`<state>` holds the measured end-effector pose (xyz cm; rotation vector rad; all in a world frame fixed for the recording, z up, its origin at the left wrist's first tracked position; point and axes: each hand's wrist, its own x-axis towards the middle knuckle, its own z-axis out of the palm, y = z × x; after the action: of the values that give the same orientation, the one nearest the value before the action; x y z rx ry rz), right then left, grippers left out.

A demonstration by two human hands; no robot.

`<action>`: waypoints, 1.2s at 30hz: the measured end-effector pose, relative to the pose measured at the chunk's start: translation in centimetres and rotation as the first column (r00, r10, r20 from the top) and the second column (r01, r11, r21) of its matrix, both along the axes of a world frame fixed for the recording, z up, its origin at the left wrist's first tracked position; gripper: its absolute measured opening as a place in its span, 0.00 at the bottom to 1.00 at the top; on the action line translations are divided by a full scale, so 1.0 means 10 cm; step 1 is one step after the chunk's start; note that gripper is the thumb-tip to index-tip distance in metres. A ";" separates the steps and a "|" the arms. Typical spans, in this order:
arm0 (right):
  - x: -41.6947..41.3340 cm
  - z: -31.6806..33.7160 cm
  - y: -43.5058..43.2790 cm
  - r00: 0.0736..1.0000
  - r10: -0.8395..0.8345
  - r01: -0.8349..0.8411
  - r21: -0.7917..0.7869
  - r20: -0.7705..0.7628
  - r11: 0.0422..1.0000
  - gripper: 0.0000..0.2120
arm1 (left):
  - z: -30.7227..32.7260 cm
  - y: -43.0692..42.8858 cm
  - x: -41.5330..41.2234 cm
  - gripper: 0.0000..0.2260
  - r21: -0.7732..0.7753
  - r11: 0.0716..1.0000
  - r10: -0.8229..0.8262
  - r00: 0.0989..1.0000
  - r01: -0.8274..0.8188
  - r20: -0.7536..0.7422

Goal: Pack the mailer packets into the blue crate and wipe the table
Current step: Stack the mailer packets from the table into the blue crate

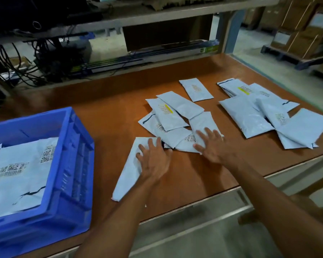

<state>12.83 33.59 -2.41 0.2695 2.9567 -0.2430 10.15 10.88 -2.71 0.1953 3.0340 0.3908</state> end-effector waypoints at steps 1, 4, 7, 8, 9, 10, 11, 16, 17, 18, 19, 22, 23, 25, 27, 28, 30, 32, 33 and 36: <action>0.04 -0.05 -0.09 0.999 0.023 -0.023 0.020 0.028 1.000 0.31 | -0.07 0.03 0.06 0.31 -0.028 0.999 -0.031 0.997 0.033 0.074; 0.24 -0.06 -0.29 0.996 0.024 -0.022 0.026 -0.083 0.999 0.28 | -0.21 -0.20 0.12 0.34 -0.056 0.986 -0.153 0.987 0.155 0.047; 0.39 -0.02 -0.34 0.980 -0.010 0.011 0.005 -0.201 1.000 0.28 | -0.26 -0.63 0.11 0.33 -0.049 0.972 -0.232 0.969 0.228 -0.082; 0.38 -0.02 -0.34 0.977 -0.025 0.027 0.007 -0.213 1.000 0.29 | -0.28 -0.75 0.10 0.34 -0.083 0.970 -0.235 0.967 0.227 -0.101; 0.35 -0.03 -0.34 0.978 -0.046 0.049 0.008 -0.201 0.999 0.31 | -0.29 -0.84 0.09 0.34 -0.113 0.967 -0.238 0.968 0.228 -0.082; 0.29 -0.06 -0.33 0.983 -0.077 0.077 -0.004 -0.165 0.997 0.33 | -0.29 -0.92 0.08 0.34 -0.123 0.964 -0.241 0.970 0.235 -0.034; 0.24 -0.10 -0.33 0.988 -0.104 0.102 -0.023 -0.110 0.995 0.35 | -0.32 -0.97 0.08 0.34 -0.117 0.962 -0.246 0.969 0.246 0.016; 0.17 -0.23 -0.35 0.999 -0.040 0.038 -0.046 -0.030 0.998 0.31 | -0.41 -1.00 0.17 0.29 -0.122 0.966 -0.237 0.968 0.226 -0.087; 0.18 -0.23 -0.34 0.999 -0.022 0.020 -0.039 -0.039 0.999 0.30 | -0.41 -0.98 0.20 0.29 -0.123 0.968 -0.229 0.969 0.217 -0.096; 0.17 -0.22 -0.33 0.999 -0.009 0.007 -0.036 -0.047 0.999 0.29 | -0.40 -0.96 0.22 0.28 -0.119 0.971 -0.220 0.971 0.209 -0.091; 0.17 -0.20 -0.32 0.998 0.000 -0.002 -0.042 -0.056 0.999 0.28 | -0.38 -0.94 0.24 0.27 -0.117 0.973 -0.210 0.974 0.200 -0.080; 0.18 -0.15 -0.33 0.993 0.000 -0.012 -0.102 -0.118 0.995 0.30 | -0.28 -0.91 0.25 0.23 -0.198 0.957 -0.228 0.972 0.212 -0.061; 0.20 -0.14 -0.34 0.991 -0.007 -0.008 -0.107 -0.134 0.994 0.28 | -0.24 -0.90 0.25 0.23 -0.219 0.952 -0.232 0.971 0.215 -0.057; 0.24 -0.09 -0.37 0.979 -0.017 -0.001 -0.093 -0.202 0.996 0.24 | -0.13 -0.89 0.27 0.23 -0.222 0.958 -0.202 0.977 0.183 -0.069; 0.28 0.02 -0.42 0.952 -0.004 -0.013 -0.055 -0.307 0.998 0.23 | 0.02 -0.89 0.31 0.22 -0.182 0.976 -0.140 0.984 0.118 -0.110; 0.30 0.10 -0.47 0.937 0.008 -0.025 -0.043 -0.349 0.999 0.23 | 0.13 -0.89 0.32 0.21 -0.158 0.983 -0.120 0.984 0.099 -0.129; 0.30 0.31 -0.63 0.908 0.045 -0.062 -0.027 -0.418 0.998 0.23 | 0.43 -0.91 0.35 0.21 -0.140 0.986 -0.116 0.975 0.090 -0.188; 0.25 0.61 -0.90 0.877 0.075 -0.104 -0.034 -0.475 0.994 0.27 | 0.85 -0.98 0.39 0.20 -0.104 0.991 -0.112 0.954 0.086 -0.279; 0.22 0.77 -1.07 0.854 0.093 -0.133 -0.042 -0.513 0.990 0.29 | 1.08 -1.05 0.40 0.20 -0.078 0.994 -0.099 0.938 0.077 -0.331; 0.12 1.24 -1.73 0.772 0.138 -0.237 -0.080 -0.620 0.968 0.25 | 1.73 -1.46 0.40 0.20 -0.041 0.998 -0.059 0.884 0.045 -0.464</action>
<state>14.05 16.34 9.98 -0.1723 3.5388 -0.6405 14.17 -3.73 14.54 0.4252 3.4930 0.3353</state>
